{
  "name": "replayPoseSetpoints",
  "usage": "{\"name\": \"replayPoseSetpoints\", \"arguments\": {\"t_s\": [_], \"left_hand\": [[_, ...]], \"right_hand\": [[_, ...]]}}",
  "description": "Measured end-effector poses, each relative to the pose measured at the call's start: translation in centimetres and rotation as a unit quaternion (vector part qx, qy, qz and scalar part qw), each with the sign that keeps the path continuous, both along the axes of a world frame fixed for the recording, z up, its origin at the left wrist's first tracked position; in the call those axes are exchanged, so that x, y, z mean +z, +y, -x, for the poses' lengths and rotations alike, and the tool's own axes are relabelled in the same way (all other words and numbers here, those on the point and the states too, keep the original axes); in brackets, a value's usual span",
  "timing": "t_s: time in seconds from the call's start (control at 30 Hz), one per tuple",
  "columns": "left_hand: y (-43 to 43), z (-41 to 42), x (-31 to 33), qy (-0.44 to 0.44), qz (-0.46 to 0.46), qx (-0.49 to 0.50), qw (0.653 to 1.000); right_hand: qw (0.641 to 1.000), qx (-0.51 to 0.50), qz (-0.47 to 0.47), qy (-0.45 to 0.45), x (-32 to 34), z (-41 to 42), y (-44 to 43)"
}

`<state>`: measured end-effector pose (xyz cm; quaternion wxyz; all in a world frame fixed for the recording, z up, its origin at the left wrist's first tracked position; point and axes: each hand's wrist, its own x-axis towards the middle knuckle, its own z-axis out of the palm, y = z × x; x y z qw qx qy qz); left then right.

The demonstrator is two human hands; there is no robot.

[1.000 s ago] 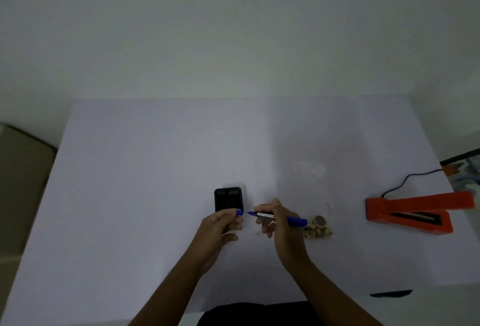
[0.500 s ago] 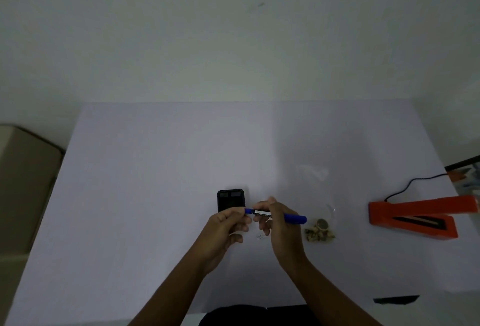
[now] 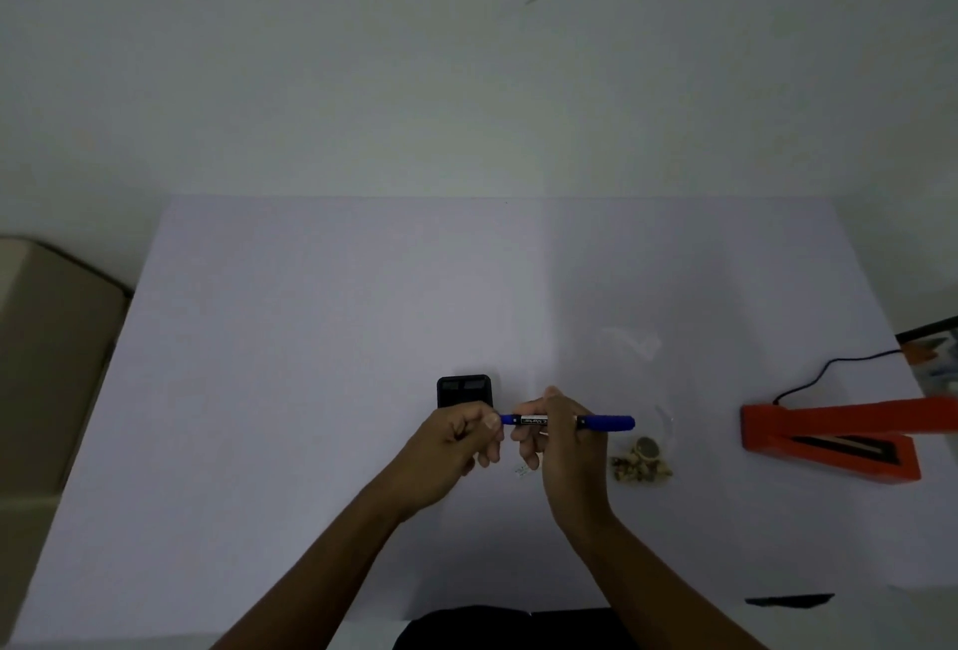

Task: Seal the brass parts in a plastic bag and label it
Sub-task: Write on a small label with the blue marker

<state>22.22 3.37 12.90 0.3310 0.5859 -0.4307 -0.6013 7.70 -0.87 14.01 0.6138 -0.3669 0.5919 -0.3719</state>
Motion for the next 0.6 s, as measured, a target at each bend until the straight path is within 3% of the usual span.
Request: {"name": "replayPoseSetpoints", "arguments": {"t_s": [0.3,0.37,0.47,0.6], "left_hand": [[-0.7,-2.3,0.3,0.001,-0.012,-0.010,1.000],[-1.4,-3.2,0.4,-0.017,-0.010,0.032,0.999],[-2.2,-4.7,-0.9,-0.116,0.036,0.124,0.985],[-2.9,-6.9,-3.5,-0.270,0.041,0.113,0.955]], "right_hand": [[0.998,0.060,0.002,-0.034,-1.3,-1.4,-1.6],[0.995,0.089,0.001,-0.040,-2.6,-1.6,-2.0],[0.994,0.091,-0.053,0.002,-5.8,-1.3,-2.3],[0.985,0.095,-0.087,0.117,-9.7,0.3,-2.1]]}}
